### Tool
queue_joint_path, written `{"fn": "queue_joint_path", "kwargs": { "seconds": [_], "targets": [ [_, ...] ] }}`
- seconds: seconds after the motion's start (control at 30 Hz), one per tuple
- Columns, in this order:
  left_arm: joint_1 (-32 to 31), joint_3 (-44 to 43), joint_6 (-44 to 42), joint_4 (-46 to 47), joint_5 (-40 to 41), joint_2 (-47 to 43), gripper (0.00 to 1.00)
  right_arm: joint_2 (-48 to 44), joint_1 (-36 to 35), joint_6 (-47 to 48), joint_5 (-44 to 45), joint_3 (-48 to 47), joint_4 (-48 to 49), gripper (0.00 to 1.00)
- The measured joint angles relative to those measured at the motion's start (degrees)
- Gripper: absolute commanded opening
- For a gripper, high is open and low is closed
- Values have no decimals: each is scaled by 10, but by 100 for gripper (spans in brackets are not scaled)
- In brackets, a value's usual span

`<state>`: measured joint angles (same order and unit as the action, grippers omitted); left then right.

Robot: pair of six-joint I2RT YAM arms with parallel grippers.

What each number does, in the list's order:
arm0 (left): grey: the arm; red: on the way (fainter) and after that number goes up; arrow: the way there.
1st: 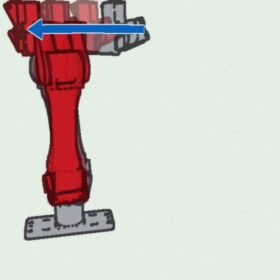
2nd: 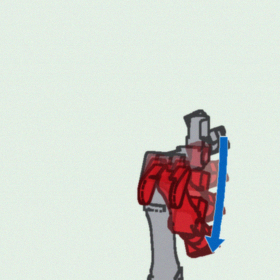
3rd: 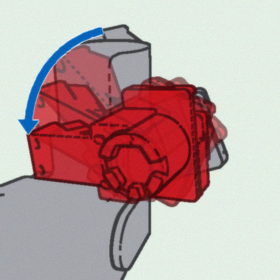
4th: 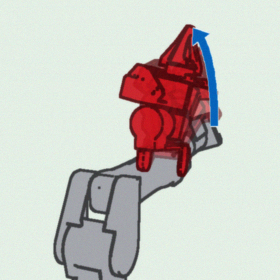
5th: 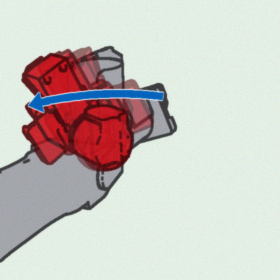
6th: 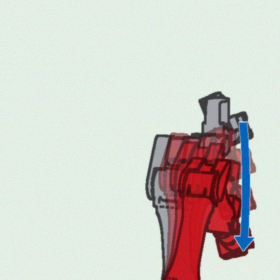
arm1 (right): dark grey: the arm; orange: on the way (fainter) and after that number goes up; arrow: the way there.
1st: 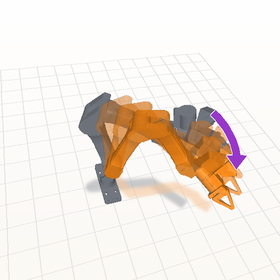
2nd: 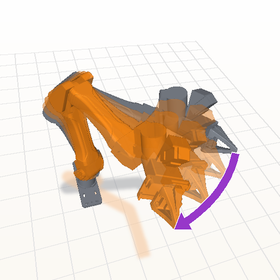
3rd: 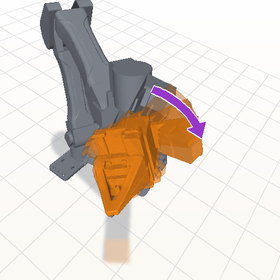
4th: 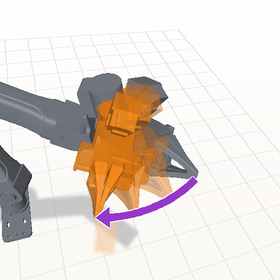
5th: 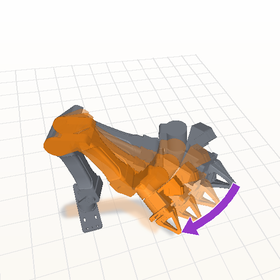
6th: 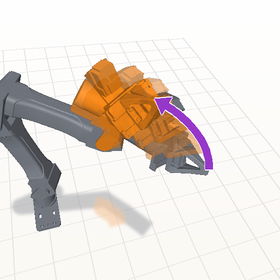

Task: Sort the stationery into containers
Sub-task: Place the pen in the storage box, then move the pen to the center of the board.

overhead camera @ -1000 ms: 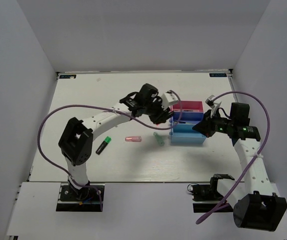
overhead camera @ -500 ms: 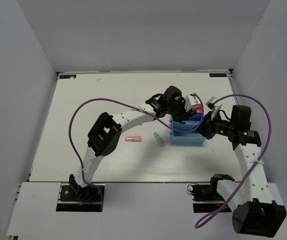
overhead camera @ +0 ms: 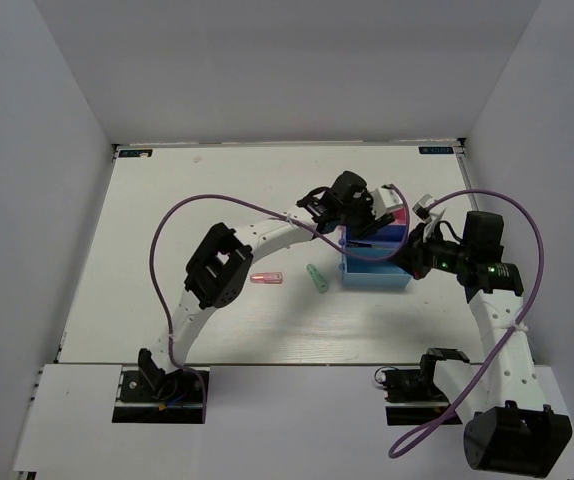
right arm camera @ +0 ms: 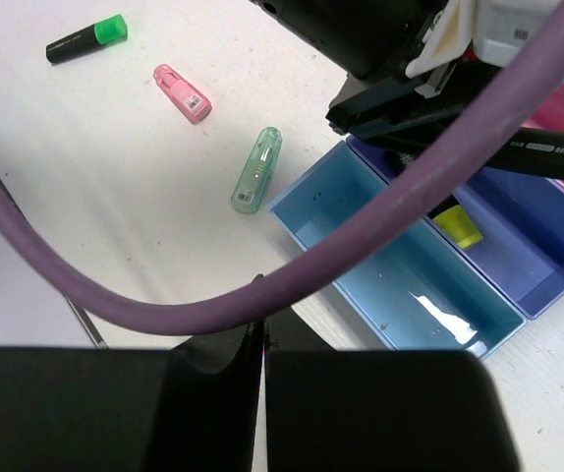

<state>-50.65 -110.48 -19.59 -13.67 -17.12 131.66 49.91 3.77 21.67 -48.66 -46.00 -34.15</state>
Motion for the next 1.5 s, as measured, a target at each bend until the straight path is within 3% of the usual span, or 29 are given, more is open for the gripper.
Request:
{"fn": "queue_joint_path", "kwargs": {
  "seconds": [0.07, 0.1, 0.2, 0.3, 0.37, 0.4, 0.47, 0.5, 0.57, 0.6, 0.7, 0.73, 0.8, 0.83, 0.87, 0.97, 1.07, 1.2, 1.37, 1.5],
  "targets": [
    [0, 0, 0, -1, 2, 3, 57, 0, 0, 0, -2, 0, 0, 15],
    [0, 0, 1, -2, 2, 3, 60, 0, 1, 0, -2, 0, 0, 26],
    [0, 0, 6, 2, 6, 3, 67, 0, 3, 3, -7, 0, -1, 34],
    [0, 2, 11, 7, 13, 1, 66, 0, 4, 7, -12, 0, -3, 34],
    [0, 14, 18, 19, 16, -6, 56, 0, 5, 10, -17, 0, -5, 32],
    [0, 25, 24, 27, 17, -13, 32, -1, 6, 12, -20, 0, -5, 28],
    [1, 57, 36, 42, 21, -34, 7, -4, 8, 20, -29, 0, -7, 23],
    [2, 76, 43, 47, 27, -51, 0, -7, 8, 29, -35, 0, -10, 18],
    [3, 118, 64, 59, 48, -92, 0, -13, 8, 56, -57, 0, -20, 2],
    [4, 153, 76, 65, 64, -127, 0, -15, 7, 75, -67, 0, -26, 0],
    [16, 273, 147, 42, 129, -273, 30, -4, 1, 134, -97, 0, -45, 0],
    [29, 306, 169, 18, 148, -329, 51, 9, -4, 156, -104, -1, -51, 6],
    [77, 374, 234, -18, 179, -458, 74, 64, -34, 199, -97, -20, -84, 16],
    [109, 413, 259, -24, 188, -518, 92, 100, -52, 219, -92, -39, -103, 24],
    [155, 461, 284, -44, 198, -590, 100, 146, -80, 238, -80, -65, -123, 35],
    [272, 605, 336, -81, 243, -781, 100, 265, -160, 254, -35, -130, -136, 49],
    [322, 725, 347, -154, 252, -938, 100, 345, -264, 233, 28, -181, -123, 56],
    [379, 795, 351, -200, 258, -1029, 100, 483, -400, 187, 105, -320, -119, 81],
    [438, 811, 358, -215, 275, -1076, 100, 627, -504, 180, 169, -476, -85, 83],
    [463, 813, 368, -221, 299, -1106, 100, 681, -543, 226, 155, -516, -48, 80]
  ]
}}
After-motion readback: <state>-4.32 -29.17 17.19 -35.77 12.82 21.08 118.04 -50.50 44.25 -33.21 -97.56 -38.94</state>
